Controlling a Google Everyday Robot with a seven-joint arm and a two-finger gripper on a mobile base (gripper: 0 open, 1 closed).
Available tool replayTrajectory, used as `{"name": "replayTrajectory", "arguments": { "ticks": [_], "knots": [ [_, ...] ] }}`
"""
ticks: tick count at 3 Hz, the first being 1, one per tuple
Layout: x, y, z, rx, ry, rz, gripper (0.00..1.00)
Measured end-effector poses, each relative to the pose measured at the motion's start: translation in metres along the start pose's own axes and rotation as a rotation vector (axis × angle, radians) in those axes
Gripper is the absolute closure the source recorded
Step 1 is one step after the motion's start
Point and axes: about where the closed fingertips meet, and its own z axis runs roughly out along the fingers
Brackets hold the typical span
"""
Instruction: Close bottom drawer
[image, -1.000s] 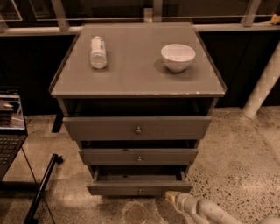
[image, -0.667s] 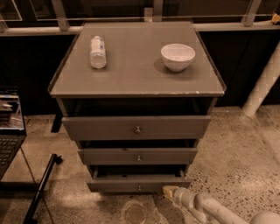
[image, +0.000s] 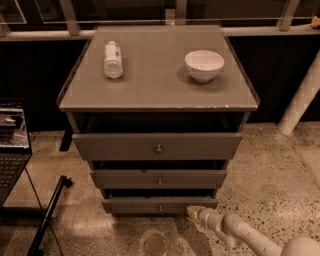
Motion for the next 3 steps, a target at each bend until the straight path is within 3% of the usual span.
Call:
{"name": "replayTrajectory", "arguments": {
  "ticks": [1, 2, 3],
  "knots": [
    [0.0, 0.0, 0.0, 0.0, 0.0, 0.0, 1.0],
    [-0.026, -0.007, 0.013, 0.01, -0.011, -0.031, 1.0],
    [-0.026, -0.006, 0.012, 0.01, -0.011, -0.031, 1.0]
  ]
}}
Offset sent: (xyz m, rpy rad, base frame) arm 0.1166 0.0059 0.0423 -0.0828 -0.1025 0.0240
